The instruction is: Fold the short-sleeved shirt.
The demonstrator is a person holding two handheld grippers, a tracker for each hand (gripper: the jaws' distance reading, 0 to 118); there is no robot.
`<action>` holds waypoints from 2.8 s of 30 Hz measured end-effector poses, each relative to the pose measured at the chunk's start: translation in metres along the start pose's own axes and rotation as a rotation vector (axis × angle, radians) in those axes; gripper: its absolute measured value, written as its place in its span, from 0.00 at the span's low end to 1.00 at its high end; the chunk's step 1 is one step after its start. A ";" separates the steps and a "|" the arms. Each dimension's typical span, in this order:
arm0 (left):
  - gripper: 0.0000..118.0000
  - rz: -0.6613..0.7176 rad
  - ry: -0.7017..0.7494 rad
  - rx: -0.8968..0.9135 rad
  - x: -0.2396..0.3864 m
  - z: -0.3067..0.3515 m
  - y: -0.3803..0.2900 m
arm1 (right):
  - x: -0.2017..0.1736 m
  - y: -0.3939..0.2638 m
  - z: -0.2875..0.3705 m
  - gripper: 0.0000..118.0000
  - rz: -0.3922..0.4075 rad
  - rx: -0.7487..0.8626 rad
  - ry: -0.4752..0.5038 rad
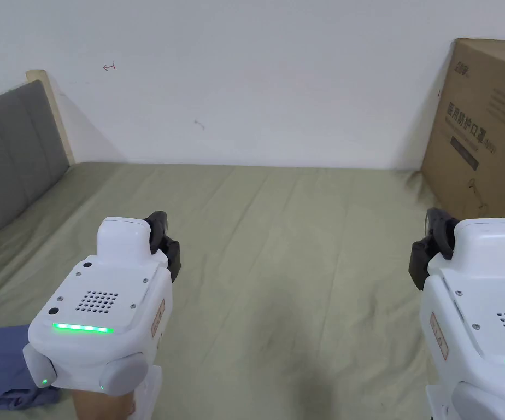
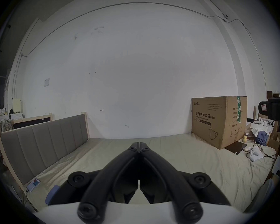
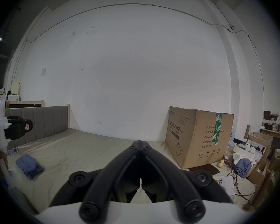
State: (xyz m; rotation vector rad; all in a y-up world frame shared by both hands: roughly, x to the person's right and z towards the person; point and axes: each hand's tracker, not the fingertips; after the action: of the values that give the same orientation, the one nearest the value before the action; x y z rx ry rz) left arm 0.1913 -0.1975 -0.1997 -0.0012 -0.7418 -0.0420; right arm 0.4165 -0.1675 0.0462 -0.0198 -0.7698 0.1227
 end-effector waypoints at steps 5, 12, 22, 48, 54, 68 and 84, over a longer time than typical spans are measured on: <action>0.00 -0.005 -0.001 -0.001 0.000 0.001 0.000 | 0.000 0.001 0.001 0.00 0.001 0.005 0.001; 0.00 -0.005 0.002 -0.001 -0.001 0.002 0.001 | 0.000 0.001 0.002 0.00 0.001 0.004 0.001; 0.83 0.015 0.027 0.023 -0.004 0.005 -0.001 | -0.001 0.000 0.003 0.32 0.001 -0.001 -0.002; 1.00 -0.021 0.024 0.034 0.007 0.009 0.000 | 0.002 -0.006 0.001 1.00 -0.044 -0.034 0.001; 1.00 -0.030 0.017 0.035 0.008 0.009 0.000 | 0.003 -0.004 0.001 1.00 -0.044 -0.029 0.002; 1.00 -0.015 0.020 0.035 0.006 0.009 -0.001 | 0.001 -0.004 -0.001 1.00 -0.041 -0.021 0.002; 1.00 -0.017 0.020 0.039 0.005 0.010 0.000 | -0.001 -0.002 0.000 1.00 -0.037 -0.013 -0.001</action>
State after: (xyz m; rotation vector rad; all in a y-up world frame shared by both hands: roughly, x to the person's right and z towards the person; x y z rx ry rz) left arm 0.1882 -0.1972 -0.1891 0.0422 -0.7227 -0.0440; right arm 0.4163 -0.1696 0.0458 -0.0183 -0.7719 0.0826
